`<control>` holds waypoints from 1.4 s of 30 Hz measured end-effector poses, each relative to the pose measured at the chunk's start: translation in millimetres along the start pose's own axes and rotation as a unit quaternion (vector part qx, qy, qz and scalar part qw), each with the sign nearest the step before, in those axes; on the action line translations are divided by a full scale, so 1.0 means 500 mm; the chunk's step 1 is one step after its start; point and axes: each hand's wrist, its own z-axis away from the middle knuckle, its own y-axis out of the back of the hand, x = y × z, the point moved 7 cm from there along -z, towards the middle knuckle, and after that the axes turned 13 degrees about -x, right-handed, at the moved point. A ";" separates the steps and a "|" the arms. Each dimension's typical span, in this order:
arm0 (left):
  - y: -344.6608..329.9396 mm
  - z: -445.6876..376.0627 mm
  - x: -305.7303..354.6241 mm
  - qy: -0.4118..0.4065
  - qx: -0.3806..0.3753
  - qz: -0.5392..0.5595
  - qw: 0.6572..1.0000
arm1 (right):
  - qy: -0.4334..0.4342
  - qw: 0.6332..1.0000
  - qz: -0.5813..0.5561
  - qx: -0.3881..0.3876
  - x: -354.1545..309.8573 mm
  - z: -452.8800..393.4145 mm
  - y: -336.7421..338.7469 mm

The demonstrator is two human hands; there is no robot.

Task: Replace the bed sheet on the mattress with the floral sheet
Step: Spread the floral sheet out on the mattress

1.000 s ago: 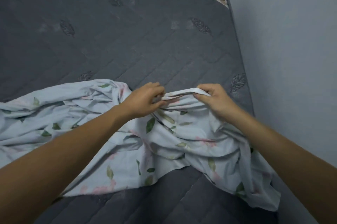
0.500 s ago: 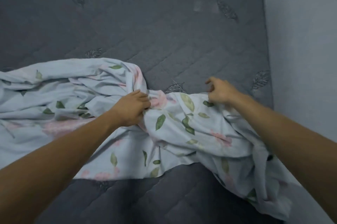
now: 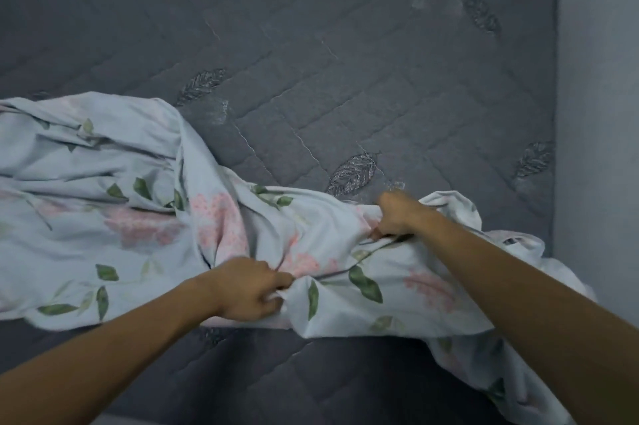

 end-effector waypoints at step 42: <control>0.389 0.220 -0.258 0.270 0.528 0.133 0.794 | 0.012 0.955 -0.187 0.228 0.006 0.074 0.409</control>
